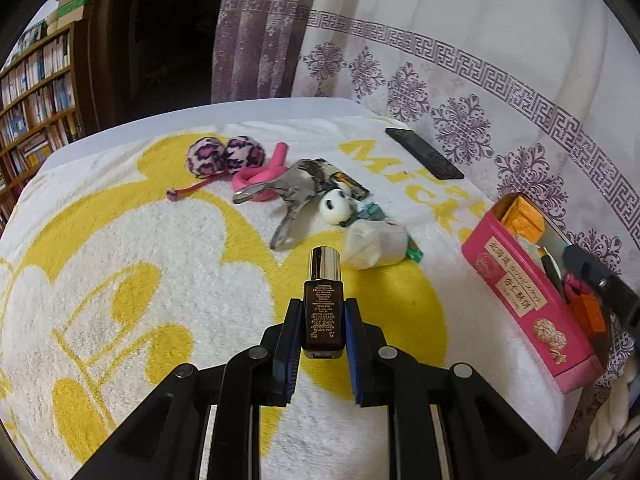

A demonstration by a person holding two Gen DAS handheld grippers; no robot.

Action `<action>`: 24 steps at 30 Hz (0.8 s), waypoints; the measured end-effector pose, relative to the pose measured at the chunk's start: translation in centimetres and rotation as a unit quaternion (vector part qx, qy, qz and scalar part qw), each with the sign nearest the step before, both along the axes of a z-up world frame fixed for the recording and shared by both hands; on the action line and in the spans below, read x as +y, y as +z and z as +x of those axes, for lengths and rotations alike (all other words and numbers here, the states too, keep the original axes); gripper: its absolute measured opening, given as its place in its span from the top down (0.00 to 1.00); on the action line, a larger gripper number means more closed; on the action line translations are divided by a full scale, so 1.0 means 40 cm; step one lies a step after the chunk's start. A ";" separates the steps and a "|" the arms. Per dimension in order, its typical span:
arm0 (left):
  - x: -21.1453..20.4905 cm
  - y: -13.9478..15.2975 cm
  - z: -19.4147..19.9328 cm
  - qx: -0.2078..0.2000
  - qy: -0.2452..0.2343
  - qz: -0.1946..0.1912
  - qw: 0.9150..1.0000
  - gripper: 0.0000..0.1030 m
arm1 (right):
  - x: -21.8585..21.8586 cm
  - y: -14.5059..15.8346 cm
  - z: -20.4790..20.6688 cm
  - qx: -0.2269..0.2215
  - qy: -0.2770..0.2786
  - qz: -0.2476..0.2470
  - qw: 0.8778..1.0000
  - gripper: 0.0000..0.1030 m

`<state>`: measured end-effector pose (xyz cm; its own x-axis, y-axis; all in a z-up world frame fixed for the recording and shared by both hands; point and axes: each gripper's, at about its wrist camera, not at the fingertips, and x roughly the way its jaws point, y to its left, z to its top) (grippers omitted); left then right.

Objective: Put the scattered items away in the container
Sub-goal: 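Carry the brown bottle and green binder clip into the tin box, opening both grippers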

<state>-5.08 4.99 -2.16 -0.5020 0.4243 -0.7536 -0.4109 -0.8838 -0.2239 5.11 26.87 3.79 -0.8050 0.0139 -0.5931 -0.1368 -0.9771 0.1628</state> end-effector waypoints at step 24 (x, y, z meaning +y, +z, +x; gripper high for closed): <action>0.390 0.135 0.126 0.029 -0.169 0.011 0.985 0.80 | 0.255 -0.029 0.094 -0.027 -0.136 0.051 0.989 0.71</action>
<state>-0.05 20.58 3.23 -0.3722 0.5910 -0.7157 -0.6932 -0.6898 -0.2091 8.88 37.07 2.61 -0.7297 0.2883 -0.6199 -0.4033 -0.9137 0.0498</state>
